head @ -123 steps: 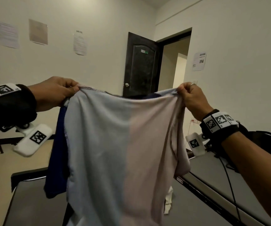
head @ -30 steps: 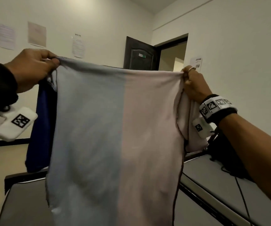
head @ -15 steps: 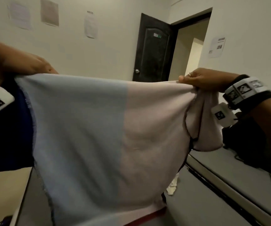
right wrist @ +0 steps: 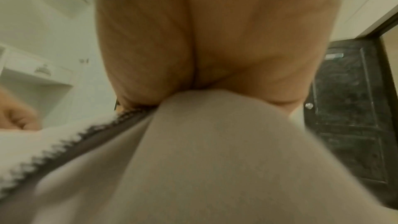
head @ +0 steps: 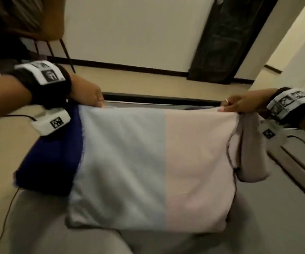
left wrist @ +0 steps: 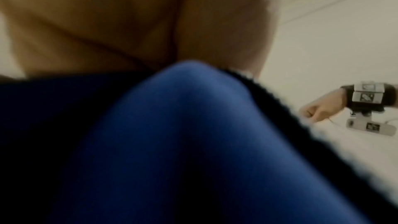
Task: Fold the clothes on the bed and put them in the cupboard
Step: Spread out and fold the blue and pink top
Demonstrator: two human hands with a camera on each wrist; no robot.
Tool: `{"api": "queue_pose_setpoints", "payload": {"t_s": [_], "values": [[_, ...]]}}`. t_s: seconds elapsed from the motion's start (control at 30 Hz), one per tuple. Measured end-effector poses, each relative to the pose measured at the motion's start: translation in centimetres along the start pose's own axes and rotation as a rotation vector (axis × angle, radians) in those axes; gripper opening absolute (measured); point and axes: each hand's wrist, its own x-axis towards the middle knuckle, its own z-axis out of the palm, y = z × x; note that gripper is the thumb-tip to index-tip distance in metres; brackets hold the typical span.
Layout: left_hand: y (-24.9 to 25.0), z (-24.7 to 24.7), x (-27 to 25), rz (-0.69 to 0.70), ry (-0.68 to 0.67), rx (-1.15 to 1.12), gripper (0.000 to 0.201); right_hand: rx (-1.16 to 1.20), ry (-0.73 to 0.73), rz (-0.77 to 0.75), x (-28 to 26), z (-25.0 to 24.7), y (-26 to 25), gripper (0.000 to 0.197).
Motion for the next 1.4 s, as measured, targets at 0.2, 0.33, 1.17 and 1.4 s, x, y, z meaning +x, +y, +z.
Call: {"api": "queue_pose_setpoints", "payload": {"t_s": [0.2,0.33,1.17,1.4], "values": [[-0.8,10.1,6.1,-0.004,-0.036,0.075,0.021,-0.213,0.027,-0.075,13.1,10.4,1.6,0.027],[-3.4,13.6,9.7,-0.033,0.029,-0.005,0.020,-0.257,0.109,-0.058,18.7,13.6,1.8,0.029],[-12.1,11.5,31.5,-0.397,0.239,-0.045,0.031,-0.233,0.189,0.209,44.4,11.0,2.1,0.048],[-14.1,10.8,34.6,-0.395,0.269,-0.107,0.035,-0.153,0.173,0.235,47.1,10.8,3.8,0.067]]}}
